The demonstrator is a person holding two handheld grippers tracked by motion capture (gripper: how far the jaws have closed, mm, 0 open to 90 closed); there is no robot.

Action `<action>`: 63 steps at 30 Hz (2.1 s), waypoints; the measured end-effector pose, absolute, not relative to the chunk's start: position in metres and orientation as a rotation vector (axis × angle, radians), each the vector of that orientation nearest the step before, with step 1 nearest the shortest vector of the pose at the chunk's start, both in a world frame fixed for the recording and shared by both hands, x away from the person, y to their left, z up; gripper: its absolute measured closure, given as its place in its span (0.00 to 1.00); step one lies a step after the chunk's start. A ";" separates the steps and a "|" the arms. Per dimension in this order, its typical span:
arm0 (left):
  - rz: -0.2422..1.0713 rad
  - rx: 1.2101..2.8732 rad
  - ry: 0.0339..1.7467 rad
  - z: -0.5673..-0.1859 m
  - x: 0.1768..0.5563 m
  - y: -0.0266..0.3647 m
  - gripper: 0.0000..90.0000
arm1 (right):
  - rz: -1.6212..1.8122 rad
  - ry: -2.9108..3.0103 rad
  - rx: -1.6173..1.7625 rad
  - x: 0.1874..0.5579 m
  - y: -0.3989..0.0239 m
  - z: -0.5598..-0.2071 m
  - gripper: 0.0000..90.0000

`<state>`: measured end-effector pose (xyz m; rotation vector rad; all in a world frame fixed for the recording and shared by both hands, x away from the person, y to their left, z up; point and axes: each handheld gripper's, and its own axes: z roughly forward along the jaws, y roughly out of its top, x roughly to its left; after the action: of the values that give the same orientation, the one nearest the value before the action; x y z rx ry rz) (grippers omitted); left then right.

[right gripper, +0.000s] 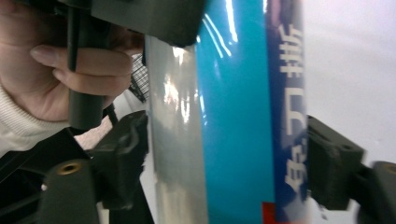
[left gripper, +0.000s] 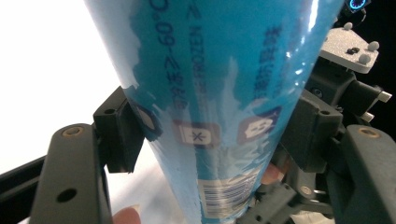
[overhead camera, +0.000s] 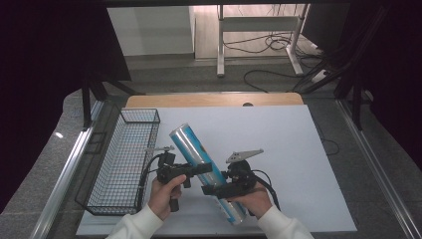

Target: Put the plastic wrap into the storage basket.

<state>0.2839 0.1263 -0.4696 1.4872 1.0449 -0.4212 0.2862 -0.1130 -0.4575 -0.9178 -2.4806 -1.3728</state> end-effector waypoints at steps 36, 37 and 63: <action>-0.386 1.549 1.030 -0.433 0.284 0.165 0.36 | -1.394 -2.621 -1.267 0.291 -0.243 -0.442 0.10; -0.371 1.565 1.031 -0.430 0.285 0.168 0.36 | -1.393 -2.622 -1.267 0.291 -0.245 -0.442 0.10; -0.099 1.708 1.200 -0.340 0.285 0.271 0.36 | -1.309 -2.660 -1.258 0.293 -0.254 -0.451 0.10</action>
<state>0.2850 0.2712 -0.3396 1.7076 1.2003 -0.0991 0.2926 -0.2544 -0.4511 -1.2580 -2.6602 -1.3092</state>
